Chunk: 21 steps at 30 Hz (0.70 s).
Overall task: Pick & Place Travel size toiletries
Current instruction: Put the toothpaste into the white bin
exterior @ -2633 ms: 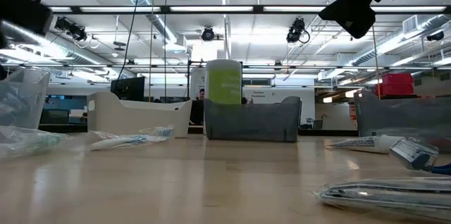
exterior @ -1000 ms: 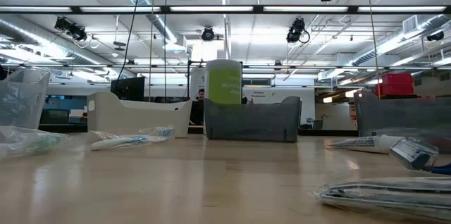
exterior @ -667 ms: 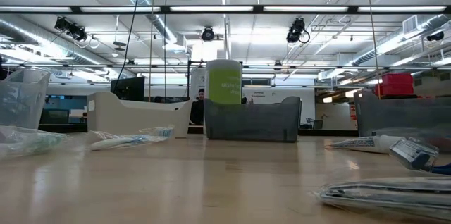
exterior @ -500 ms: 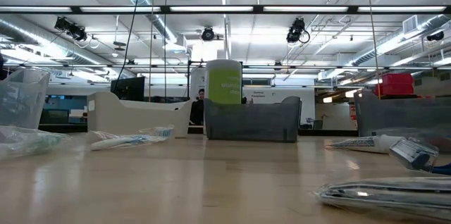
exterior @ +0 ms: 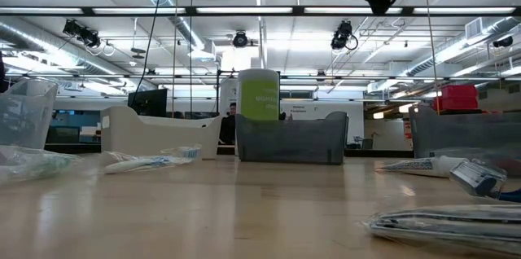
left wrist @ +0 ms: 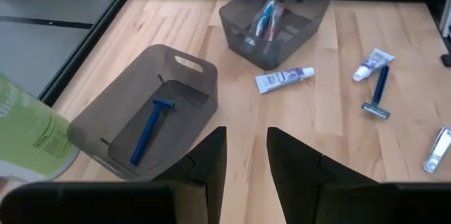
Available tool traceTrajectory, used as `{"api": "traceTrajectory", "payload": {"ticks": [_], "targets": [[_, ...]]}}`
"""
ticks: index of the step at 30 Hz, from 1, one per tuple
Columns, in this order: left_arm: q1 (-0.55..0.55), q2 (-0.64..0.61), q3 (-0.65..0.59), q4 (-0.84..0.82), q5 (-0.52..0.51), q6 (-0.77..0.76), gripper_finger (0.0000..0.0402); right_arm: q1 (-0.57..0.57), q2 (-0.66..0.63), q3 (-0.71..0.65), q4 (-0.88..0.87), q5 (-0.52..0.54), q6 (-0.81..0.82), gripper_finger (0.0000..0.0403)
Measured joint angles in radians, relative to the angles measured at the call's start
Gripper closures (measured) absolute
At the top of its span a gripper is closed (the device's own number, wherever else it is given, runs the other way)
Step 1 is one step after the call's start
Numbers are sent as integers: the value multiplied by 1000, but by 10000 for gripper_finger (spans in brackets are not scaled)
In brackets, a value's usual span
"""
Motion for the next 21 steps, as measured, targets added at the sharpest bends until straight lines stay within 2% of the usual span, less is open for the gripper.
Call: {"api": "traceTrajectory", "payload": {"ticks": [6,12,17,21], "targets": [[-1,0,0,0,0,0,290,40,0,0,-47,-28,166,74],[-1,0,0,0,0,0,290,120,0,5,-227,39,316,95],[-1,-2,0,0,0,0,290,170,19,109,-384,59,452,114],[-1,-2,0,-3,1,-23,290,184,82,150,-345,16,470,123]]}}
